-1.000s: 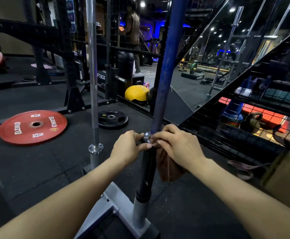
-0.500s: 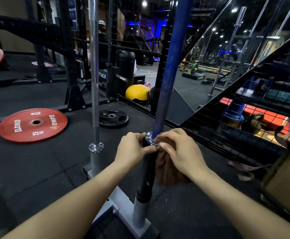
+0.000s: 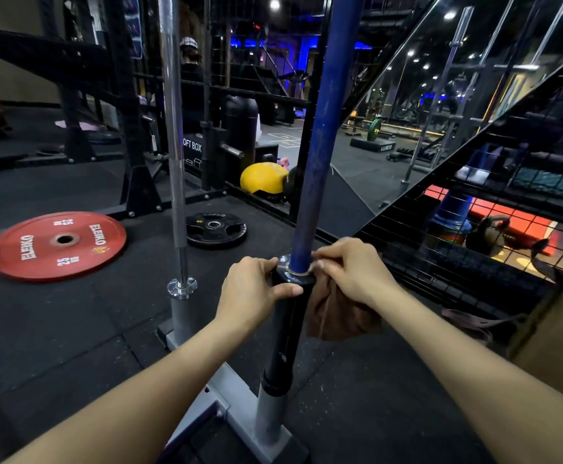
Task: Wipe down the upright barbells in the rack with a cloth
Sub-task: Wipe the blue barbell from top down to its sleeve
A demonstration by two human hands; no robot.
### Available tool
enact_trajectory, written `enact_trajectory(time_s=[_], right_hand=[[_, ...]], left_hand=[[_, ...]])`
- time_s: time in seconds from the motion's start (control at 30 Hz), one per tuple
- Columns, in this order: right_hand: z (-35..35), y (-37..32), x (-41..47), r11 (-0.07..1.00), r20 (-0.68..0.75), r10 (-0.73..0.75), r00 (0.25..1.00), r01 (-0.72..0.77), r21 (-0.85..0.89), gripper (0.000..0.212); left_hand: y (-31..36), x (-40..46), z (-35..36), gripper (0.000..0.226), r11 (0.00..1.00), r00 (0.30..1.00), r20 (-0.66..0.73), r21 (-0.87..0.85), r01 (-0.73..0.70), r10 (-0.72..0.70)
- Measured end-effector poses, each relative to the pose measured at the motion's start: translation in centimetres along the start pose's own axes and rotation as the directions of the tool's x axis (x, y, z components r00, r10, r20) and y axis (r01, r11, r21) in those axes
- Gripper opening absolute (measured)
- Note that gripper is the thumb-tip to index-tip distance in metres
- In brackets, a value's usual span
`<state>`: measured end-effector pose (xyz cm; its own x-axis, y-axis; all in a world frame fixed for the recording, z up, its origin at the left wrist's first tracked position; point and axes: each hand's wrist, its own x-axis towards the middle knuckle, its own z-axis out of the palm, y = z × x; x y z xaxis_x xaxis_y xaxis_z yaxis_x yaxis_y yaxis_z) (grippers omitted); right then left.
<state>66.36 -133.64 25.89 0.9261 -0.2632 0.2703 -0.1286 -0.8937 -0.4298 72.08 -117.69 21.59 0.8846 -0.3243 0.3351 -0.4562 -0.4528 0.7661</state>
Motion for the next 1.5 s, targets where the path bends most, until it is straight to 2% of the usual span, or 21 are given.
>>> enact_trajectory(time_s=[0.1,0.27,0.47,0.7,0.87,1.0,1.1,1.2,1.37,1.5], right_hand=[[-0.7,0.0,-1.6,0.999,0.043,-0.04,0.998,0.039,0.014,0.023],[-0.1,-0.1,2.0,0.994,0.057,0.025,0.998,-0.019,-0.105,0.021],[0.6,0.8,1.8,0.995,0.04,-0.021,0.999,0.025,-0.098,0.023],[-0.2,0.2,-1.5,0.983,0.101,-0.094,0.99,0.108,-0.148,0.026],[-1.5,-1.5,-3.0,0.982,0.159,-0.101,0.982,0.124,-0.145,0.022],[-2.5,-3.9,-3.2,0.984,0.093,-0.138,0.986,0.147,-0.099,0.021],[-0.8,-6.2,-2.3,0.943,0.084,-0.15,0.985,0.168,-0.288,0.026],[1.3,-7.3,-2.4,0.832,0.112,-0.13,0.985,0.17,-0.528,0.031],[0.8,-6.4,-2.8,0.811,0.164,-0.14,0.976,0.208,-0.546,0.034],[-0.5,-5.3,-3.4,0.846,0.202,-0.096,0.975,0.187,-0.499,0.031]], left_hand=[[0.1,-0.1,-0.1,0.052,1.0,1.0,0.0,0.011,-0.018,0.018],[0.1,0.0,-0.1,0.054,1.0,1.0,0.006,0.01,-0.012,0.012],[0.2,-0.1,-0.2,0.055,1.0,1.0,0.018,-0.024,0.008,-0.008],[0.5,-0.4,-0.3,0.051,0.999,0.999,0.044,-0.033,0.02,-0.019],[-0.1,0.2,-1.0,0.06,0.999,0.982,0.187,-0.041,0.029,-0.021],[-1.6,0.7,-1.8,0.058,0.998,0.948,0.318,-0.04,0.038,-0.024],[-2.9,0.7,-1.8,0.045,0.992,0.934,0.357,-0.123,0.031,0.015],[-3.4,0.8,-1.7,0.043,0.987,0.932,0.359,-0.159,0.007,0.051],[-2.9,0.5,-1.8,0.048,0.991,0.932,0.355,-0.132,-0.029,0.074],[-2.7,0.6,-1.6,0.052,0.998,0.94,0.338,-0.049,-0.03,0.045]])
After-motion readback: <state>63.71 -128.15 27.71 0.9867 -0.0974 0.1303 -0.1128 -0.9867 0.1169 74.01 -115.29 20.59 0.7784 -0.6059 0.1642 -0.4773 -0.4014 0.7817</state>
